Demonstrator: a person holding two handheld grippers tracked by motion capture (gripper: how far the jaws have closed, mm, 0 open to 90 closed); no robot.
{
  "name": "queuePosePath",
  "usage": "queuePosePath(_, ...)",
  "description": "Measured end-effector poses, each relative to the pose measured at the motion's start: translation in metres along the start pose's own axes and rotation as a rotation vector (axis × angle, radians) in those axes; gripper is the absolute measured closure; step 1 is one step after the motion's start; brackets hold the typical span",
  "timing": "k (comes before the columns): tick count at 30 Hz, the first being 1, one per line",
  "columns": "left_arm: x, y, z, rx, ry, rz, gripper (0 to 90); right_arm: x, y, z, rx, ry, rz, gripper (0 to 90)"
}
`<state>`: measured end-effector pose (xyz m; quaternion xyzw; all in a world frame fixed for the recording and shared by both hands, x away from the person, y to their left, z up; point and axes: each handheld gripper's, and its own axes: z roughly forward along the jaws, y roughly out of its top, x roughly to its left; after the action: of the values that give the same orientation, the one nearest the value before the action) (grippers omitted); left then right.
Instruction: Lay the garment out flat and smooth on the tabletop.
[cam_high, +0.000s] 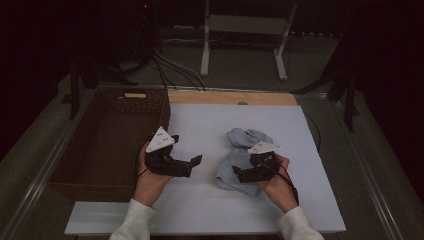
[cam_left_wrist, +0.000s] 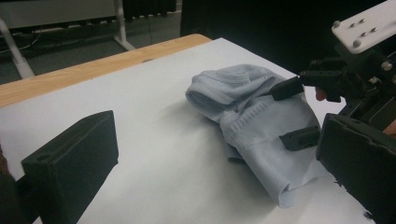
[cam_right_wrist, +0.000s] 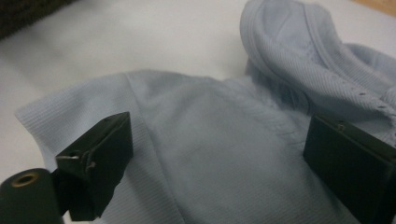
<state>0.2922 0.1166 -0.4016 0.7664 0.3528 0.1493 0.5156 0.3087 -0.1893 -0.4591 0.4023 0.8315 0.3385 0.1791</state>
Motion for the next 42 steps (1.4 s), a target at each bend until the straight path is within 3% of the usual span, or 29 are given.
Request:
queuePosePath(4, 0.0, 0.0, 0.0, 0.0, 0.0, 0.001, 0.0, -0.002, -0.003, 0.0, 0.019, -0.014, -0.007, 15.5)
queuePosePath(9, 0.0, 0.0, 0.0, -0.001, -0.001, 0.0, 0.0, -0.003, -0.009, -0.001, 0.054, -0.042, -0.025, 39.4)
queuePosePath(19, 0.0, 0.0, 0.0, 0.0, 0.0, 0.001, 0.0, -0.01, -0.013, -0.001, 0.094, -0.039, -0.023, 79.3)
queuePosePath(27, 0.0, 0.0, 0.0, -0.001, 0.0, 0.001, 0.0, -0.018, -0.01, -0.019, 0.022, -0.02, 0.042, 88.5)
queuePosePath(42, 0.0, 0.0, 0.0, -0.001, 0.0, 0.001, 0.0, -0.037, -0.013, -0.05, -0.059, -0.063, 0.11, 88.8)
